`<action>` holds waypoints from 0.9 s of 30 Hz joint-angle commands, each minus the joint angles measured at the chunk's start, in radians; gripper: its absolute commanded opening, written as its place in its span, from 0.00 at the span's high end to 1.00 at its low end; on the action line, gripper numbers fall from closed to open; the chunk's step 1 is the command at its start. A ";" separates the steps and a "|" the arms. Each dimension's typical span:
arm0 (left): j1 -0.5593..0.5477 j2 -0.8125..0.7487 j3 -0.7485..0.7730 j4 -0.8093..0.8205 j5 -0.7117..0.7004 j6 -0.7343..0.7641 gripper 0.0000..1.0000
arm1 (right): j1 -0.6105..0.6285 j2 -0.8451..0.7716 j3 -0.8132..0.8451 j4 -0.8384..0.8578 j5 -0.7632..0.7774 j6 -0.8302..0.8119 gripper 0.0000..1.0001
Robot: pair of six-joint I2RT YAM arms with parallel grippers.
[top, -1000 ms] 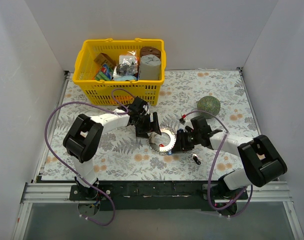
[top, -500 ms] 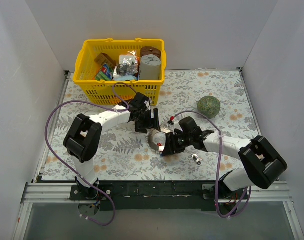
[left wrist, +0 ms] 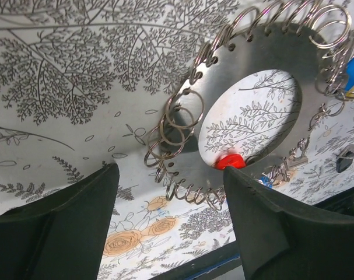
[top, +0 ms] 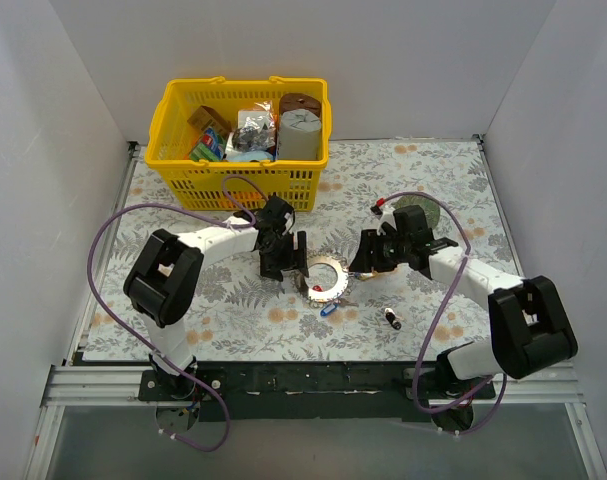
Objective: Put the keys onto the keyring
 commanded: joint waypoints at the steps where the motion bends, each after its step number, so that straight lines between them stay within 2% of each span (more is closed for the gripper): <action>1: -0.006 -0.066 -0.021 0.001 -0.004 -0.020 0.29 | -0.001 0.070 0.042 -0.012 -0.030 -0.050 0.45; 7: -0.007 -0.054 -0.038 0.021 -0.013 -0.015 0.31 | -0.001 0.078 0.033 -0.024 -0.031 -0.027 0.45; 13: -0.009 0.013 0.014 0.022 -0.050 0.023 0.35 | 0.000 -0.007 -0.018 -0.056 -0.044 0.010 0.45; 18: -0.012 0.076 0.039 0.022 -0.064 0.037 0.47 | 0.023 -0.011 -0.090 -0.001 -0.100 0.065 0.45; 27: -0.016 0.093 0.008 0.018 -0.076 0.040 0.68 | 0.062 0.165 -0.061 0.131 -0.131 0.128 0.46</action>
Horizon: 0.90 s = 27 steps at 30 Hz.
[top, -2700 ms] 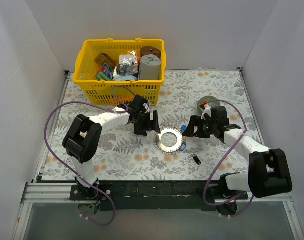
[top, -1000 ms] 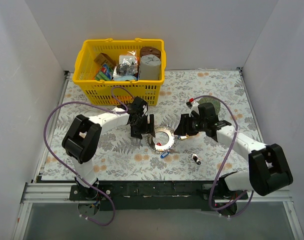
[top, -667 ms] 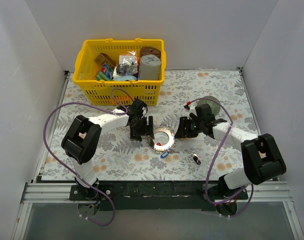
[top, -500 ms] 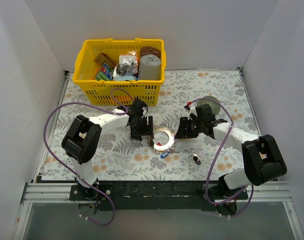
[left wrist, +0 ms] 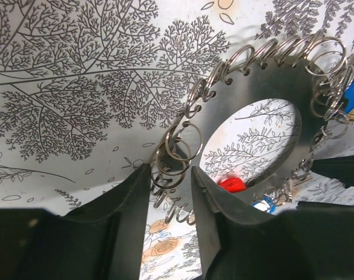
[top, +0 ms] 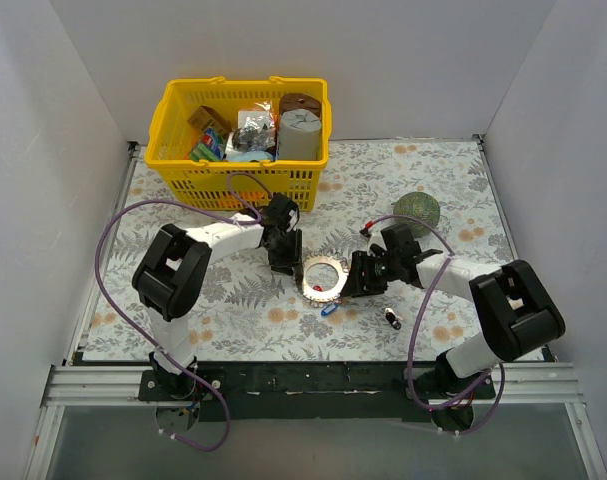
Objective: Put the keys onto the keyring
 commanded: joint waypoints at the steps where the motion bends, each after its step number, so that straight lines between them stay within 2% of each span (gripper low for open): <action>1: -0.011 0.019 -0.052 -0.007 -0.038 0.015 0.69 | 0.000 0.074 0.050 0.087 -0.027 0.031 0.46; 11: -0.037 -0.055 -0.140 -0.008 -0.018 -0.017 0.80 | 0.000 0.202 0.235 0.060 0.000 -0.012 0.46; 19: -0.120 -0.091 -0.186 -0.004 0.004 -0.070 0.82 | 0.000 0.265 0.334 -0.016 0.052 -0.059 0.46; 23: -0.134 -0.140 -0.195 -0.017 0.001 -0.080 0.79 | 0.000 0.232 0.352 -0.071 0.110 -0.095 0.45; 26: -0.134 -0.191 -0.180 -0.048 -0.028 -0.073 0.71 | 0.000 0.174 0.351 -0.119 0.160 -0.133 0.40; 27: -0.134 -0.202 -0.171 -0.059 -0.037 -0.064 0.64 | 0.000 0.138 0.347 -0.130 0.170 -0.142 0.39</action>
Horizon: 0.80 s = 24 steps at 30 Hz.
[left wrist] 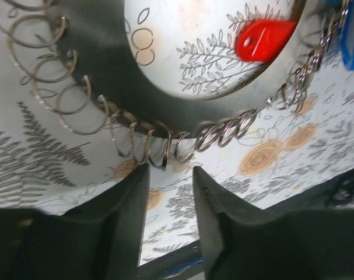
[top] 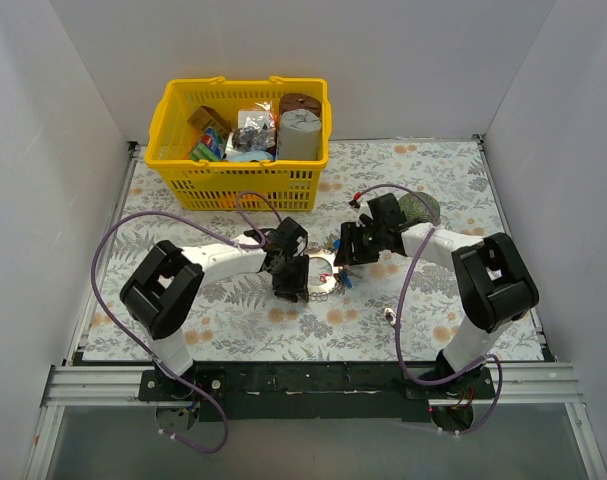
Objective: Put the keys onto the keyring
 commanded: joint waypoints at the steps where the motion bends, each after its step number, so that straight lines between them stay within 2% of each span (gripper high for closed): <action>1: -0.001 -0.102 0.007 -0.100 -0.065 0.018 0.58 | 0.006 -0.126 0.019 -0.082 0.078 -0.075 0.38; 4: -0.001 -0.136 0.050 -0.115 -0.071 0.029 0.43 | 0.006 -0.211 -0.021 -0.093 0.089 -0.099 0.32; 7: 0.000 -0.165 0.083 -0.109 -0.071 0.036 0.35 | 0.022 -0.286 -0.061 -0.083 0.082 -0.122 0.27; 12: 0.000 -0.136 0.134 -0.088 -0.019 0.052 0.36 | 0.063 -0.379 -0.191 -0.029 0.074 -0.127 0.33; 16: 0.009 -0.115 0.139 -0.034 0.040 0.050 0.38 | 0.092 -0.396 -0.270 0.012 0.048 -0.082 0.41; 24: 0.011 -0.060 0.165 0.055 0.113 0.096 0.45 | 0.146 -0.390 -0.369 0.129 0.042 -0.015 0.49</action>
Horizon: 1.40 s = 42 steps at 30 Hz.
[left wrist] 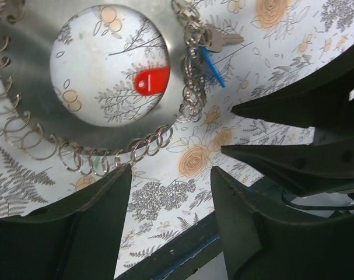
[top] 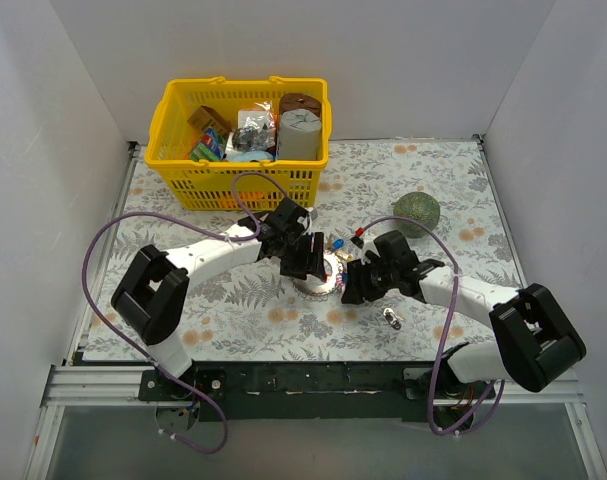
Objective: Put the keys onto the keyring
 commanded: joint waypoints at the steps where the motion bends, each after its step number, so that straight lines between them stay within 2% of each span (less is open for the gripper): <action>1: 0.003 0.029 0.050 0.085 0.075 0.041 0.46 | 0.023 0.001 -0.028 0.125 -0.017 0.045 0.50; 16: 0.005 0.077 0.052 0.168 0.098 0.023 0.47 | 0.040 0.125 -0.029 0.301 0.038 0.078 0.49; 21: 0.005 0.063 0.044 0.175 0.094 0.020 0.47 | 0.040 0.153 0.019 0.300 0.060 0.081 0.50; 29: 0.006 0.052 0.042 0.180 0.081 0.023 0.47 | 0.040 0.188 0.086 0.277 0.084 0.078 0.55; 35: 0.012 0.045 0.041 0.180 0.080 0.028 0.48 | 0.039 0.196 0.116 0.260 0.106 0.077 0.71; 42: 0.015 0.037 0.029 0.180 0.081 0.032 0.48 | 0.025 0.176 0.097 0.249 0.124 0.098 0.71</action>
